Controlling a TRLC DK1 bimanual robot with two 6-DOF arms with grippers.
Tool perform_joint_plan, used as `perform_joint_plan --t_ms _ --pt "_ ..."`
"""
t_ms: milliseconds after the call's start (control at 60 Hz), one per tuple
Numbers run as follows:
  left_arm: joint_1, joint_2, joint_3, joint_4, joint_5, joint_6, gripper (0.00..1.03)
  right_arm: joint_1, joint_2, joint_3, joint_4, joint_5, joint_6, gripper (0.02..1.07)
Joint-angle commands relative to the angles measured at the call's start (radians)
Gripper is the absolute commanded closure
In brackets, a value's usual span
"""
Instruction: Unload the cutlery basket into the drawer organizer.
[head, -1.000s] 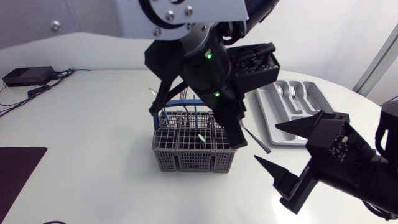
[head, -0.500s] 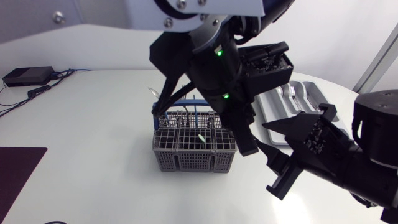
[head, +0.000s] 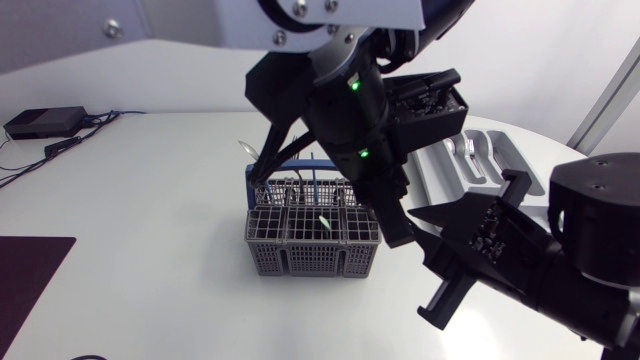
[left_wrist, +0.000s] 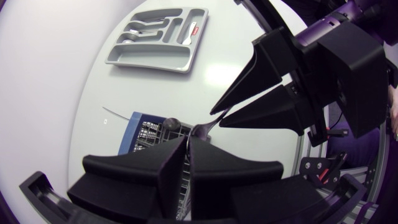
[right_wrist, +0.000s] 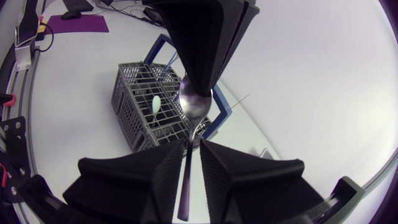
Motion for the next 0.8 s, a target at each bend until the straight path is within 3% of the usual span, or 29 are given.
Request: perform_joint_plan --t_ms 0,400,683,733,783 --pt "0.005 0.019 0.033 -0.016 0.006 -0.03 0.85 0.017 0.013 0.006 0.016 0.015 -0.02 0.86" --pt "-0.005 0.019 0.044 -0.024 0.008 -0.032 0.85 0.017 0.019 0.0 0.019 0.016 -0.03 0.95" --pt "-0.007 0.016 0.048 -0.029 0.017 -0.035 0.85 0.011 0.022 -0.003 0.019 0.008 -0.033 0.95" --pt "-0.007 0.017 0.053 -0.029 0.017 -0.035 0.78 0.011 0.021 -0.003 0.014 0.004 -0.033 0.95" --pt "-0.001 0.014 0.074 -0.029 0.017 -0.037 0.51 0.011 0.018 -0.003 0.003 -0.002 -0.033 0.95"
